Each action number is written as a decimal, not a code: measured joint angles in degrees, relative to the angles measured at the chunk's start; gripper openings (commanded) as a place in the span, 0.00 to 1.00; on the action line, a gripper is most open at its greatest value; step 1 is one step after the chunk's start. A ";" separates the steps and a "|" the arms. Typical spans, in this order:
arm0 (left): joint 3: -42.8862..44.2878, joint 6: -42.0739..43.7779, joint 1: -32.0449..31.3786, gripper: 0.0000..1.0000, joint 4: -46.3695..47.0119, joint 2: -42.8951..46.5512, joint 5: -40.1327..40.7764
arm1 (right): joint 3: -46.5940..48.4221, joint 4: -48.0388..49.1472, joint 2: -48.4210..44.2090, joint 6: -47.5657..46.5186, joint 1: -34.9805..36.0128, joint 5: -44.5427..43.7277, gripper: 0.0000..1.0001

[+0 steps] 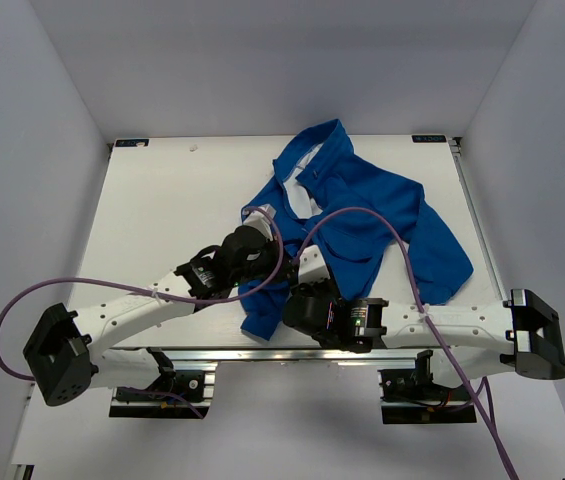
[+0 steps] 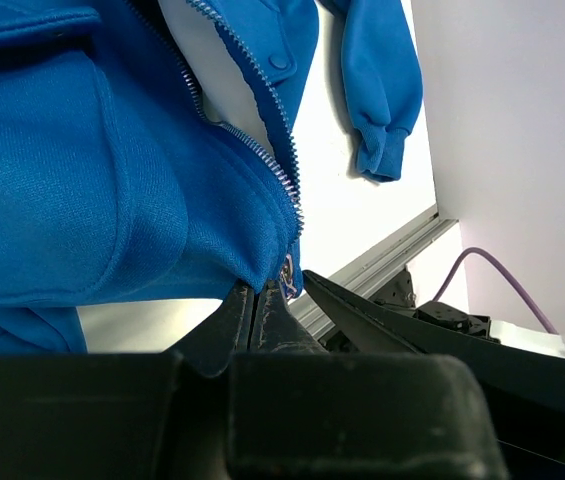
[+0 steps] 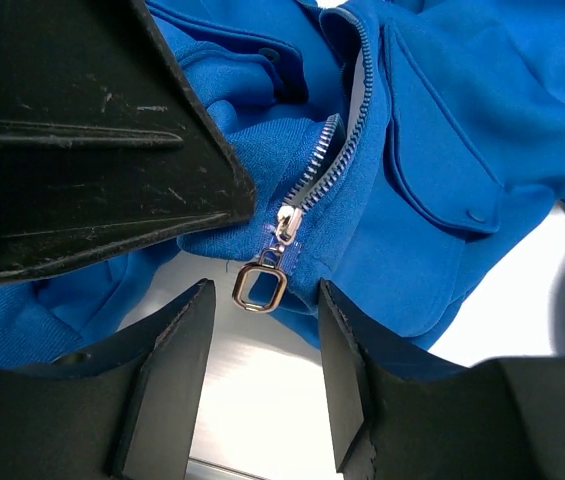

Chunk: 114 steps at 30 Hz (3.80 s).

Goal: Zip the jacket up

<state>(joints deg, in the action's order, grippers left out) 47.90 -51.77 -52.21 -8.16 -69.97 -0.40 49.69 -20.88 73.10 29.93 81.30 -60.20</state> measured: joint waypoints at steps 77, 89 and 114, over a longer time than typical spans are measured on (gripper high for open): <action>5.57 18.84 -0.11 0.00 -12.90 0.26 -9.25 | 4.92 -8.09 -8.98 -18.62 -29.31 63.52 0.00; 8.20 19.82 -0.15 0.00 -16.72 -1.84 -8.90 | 5.05 -6.86 -8.96 -24.02 -29.55 63.14 0.00; 2.75 16.94 -0.02 0.00 -21.84 0.50 -14.71 | 14.95 -11.21 4.02 -15.82 -32.30 44.52 0.00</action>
<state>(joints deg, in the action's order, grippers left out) 50.65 -34.83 -52.23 -30.00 -69.47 -15.11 64.64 -32.10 77.12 14.11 48.99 -15.68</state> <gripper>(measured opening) 0.034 0.266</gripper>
